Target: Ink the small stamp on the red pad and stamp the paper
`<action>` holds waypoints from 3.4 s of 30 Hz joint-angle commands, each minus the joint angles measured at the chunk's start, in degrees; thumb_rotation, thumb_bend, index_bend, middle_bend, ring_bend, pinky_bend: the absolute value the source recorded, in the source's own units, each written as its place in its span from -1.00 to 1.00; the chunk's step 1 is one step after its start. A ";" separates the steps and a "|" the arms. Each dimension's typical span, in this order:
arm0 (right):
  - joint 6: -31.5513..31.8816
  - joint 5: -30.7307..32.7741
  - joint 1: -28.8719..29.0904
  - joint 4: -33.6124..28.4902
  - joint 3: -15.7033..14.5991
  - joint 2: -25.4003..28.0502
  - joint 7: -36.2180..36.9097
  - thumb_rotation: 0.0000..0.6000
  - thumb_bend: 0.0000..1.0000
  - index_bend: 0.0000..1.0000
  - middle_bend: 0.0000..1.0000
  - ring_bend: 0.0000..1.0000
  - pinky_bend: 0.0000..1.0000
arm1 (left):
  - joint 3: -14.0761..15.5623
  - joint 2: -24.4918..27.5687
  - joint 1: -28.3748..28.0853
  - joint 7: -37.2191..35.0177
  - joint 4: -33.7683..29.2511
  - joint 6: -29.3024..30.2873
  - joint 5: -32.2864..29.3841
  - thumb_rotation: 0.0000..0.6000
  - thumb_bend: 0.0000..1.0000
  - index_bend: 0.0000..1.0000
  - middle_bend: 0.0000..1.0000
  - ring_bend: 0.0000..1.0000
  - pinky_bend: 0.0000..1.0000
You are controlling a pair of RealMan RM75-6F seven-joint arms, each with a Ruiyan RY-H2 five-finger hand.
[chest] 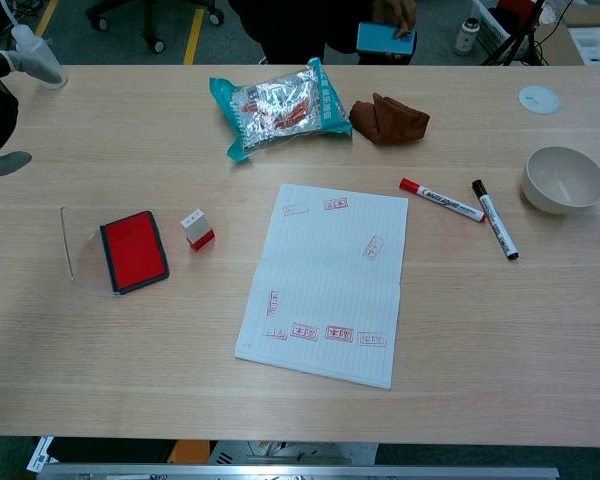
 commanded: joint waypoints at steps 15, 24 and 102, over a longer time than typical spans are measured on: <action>-1.65 -2.06 2.09 1.39 -0.28 0.83 1.78 1.00 -0.59 -0.59 -0.34 -0.64 -0.65 | -1.27 -6.39 -7.46 17.23 -4.83 -8.73 -14.89 1.00 -0.50 -0.22 1.00 1.00 1.00; -1.85 -2.64 2.51 1.25 -0.57 1.43 2.64 1.00 -0.59 -0.59 -0.34 -0.64 -0.65 | -0.93 -11.40 -9.68 23.01 -5.27 -8.24 -23.54 1.00 -0.50 -0.21 1.00 1.00 1.00; 0.39 -1.48 0.10 2.56 -1.36 2.91 5.40 1.00 -0.59 -0.59 -0.34 -0.64 -0.62 | -0.98 -37.79 -21.92 36.13 18.04 -5.93 -40.57 1.00 -0.53 -0.14 1.00 1.00 1.00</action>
